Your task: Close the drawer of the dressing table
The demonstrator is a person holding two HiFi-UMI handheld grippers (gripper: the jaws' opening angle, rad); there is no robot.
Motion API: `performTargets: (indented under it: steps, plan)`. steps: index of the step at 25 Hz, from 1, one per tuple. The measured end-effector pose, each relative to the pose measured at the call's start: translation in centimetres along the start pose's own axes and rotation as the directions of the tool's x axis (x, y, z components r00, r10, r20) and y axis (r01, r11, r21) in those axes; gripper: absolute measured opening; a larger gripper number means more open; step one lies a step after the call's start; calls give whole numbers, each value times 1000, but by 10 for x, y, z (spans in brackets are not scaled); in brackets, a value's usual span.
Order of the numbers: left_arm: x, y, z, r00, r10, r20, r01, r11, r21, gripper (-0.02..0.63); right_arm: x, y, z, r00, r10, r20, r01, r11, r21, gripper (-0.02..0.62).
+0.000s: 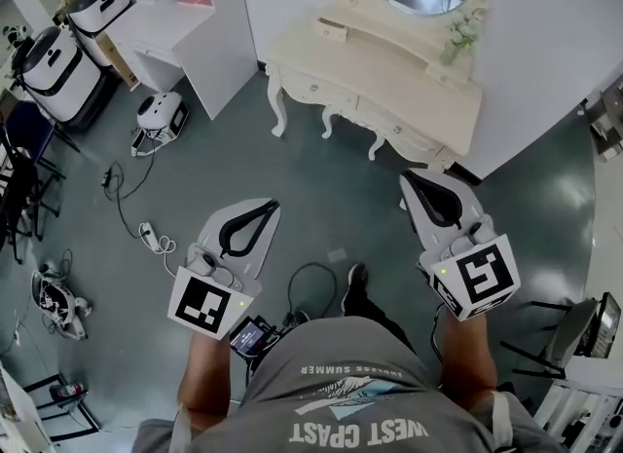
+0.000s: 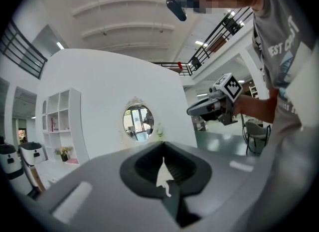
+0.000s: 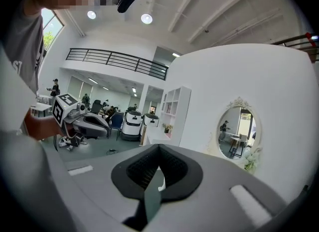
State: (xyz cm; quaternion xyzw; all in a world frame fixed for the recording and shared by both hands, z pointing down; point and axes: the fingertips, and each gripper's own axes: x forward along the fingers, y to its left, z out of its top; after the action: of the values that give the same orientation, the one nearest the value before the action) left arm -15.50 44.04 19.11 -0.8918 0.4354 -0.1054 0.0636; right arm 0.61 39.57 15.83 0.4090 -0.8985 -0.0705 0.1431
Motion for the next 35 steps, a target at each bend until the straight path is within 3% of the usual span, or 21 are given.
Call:
performTargets:
  steps: [9,20,35]
  plan:
    - [85,16,-1,995,76,-69,-77,997,-7,3,61,-83,-23,995,100,21,-101,995,22,2]
    - [157,25,8,982,147,-116,-149,989,-3,3,97,-152,-37,981,187,49,-188,981,37,2]
    - [266,13,27,981,129,-142,-123,991,49,3,108,-241,-71,976,211,59,-215,974,76,2]
